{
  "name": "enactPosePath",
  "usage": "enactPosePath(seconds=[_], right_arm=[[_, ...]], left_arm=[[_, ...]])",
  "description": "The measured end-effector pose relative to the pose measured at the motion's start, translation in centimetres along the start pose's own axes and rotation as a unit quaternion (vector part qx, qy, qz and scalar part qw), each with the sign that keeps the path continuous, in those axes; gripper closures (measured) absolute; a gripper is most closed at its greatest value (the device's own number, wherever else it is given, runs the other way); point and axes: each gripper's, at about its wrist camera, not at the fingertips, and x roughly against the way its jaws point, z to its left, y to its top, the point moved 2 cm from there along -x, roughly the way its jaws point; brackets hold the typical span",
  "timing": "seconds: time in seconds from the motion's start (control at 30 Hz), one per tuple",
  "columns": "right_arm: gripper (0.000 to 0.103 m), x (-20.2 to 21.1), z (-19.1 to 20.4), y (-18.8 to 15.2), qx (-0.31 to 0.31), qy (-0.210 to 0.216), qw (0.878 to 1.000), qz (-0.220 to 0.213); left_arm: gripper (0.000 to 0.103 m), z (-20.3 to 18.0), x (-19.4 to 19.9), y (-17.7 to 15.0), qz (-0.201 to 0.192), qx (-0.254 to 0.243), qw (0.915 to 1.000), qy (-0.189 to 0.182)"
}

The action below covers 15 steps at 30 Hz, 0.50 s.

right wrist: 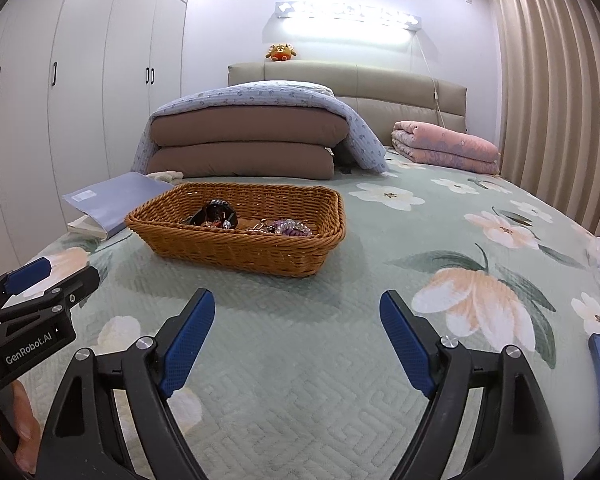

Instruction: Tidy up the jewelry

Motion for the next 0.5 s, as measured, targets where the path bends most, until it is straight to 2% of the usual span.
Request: enactPosePath(seconds=[0.5], right_arm=[[0.014, 0.21, 0.01, -0.13, 0.002, -0.001, 1.000, -0.003]], left_arm=[[0.025, 0.28, -0.34, -0.17, 0.005, 0.008, 1.0000, 0.004]])
